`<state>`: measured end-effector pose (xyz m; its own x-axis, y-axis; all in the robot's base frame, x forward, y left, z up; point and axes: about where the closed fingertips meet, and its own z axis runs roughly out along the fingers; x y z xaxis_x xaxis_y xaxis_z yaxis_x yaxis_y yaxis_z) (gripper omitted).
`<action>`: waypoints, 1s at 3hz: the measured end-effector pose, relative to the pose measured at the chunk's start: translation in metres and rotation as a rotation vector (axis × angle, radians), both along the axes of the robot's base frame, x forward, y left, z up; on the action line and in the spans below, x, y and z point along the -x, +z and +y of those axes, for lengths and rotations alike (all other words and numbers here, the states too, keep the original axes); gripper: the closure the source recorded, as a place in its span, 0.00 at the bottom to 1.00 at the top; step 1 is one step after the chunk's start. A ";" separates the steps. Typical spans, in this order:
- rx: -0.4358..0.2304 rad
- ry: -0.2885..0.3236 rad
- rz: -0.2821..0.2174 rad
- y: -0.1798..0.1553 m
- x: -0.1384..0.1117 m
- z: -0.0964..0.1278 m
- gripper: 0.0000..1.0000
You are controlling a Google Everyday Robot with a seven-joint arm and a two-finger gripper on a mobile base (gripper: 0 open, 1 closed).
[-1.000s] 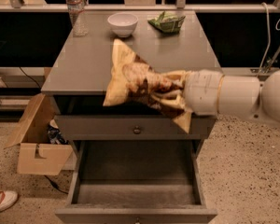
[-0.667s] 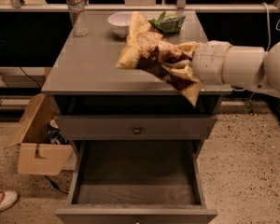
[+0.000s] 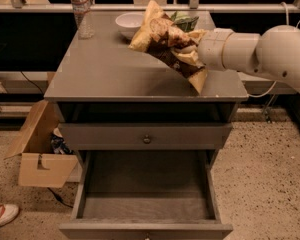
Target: Pick brown chip bag from middle drawer and place on counter
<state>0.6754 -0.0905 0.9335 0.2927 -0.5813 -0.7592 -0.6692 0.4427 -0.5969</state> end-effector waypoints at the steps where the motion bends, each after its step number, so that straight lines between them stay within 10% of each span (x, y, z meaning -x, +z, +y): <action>1: -0.015 -0.021 0.049 -0.018 -0.035 0.008 0.81; 3: -0.056 0.004 0.148 -0.061 -0.085 0.028 0.26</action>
Offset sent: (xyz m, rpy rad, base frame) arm 0.0968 0.0219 -0.0587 0.0489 0.1434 -0.0548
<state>0.7601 -0.0630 0.8730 0.1774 -0.5358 -0.8255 -0.7497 0.4698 -0.4661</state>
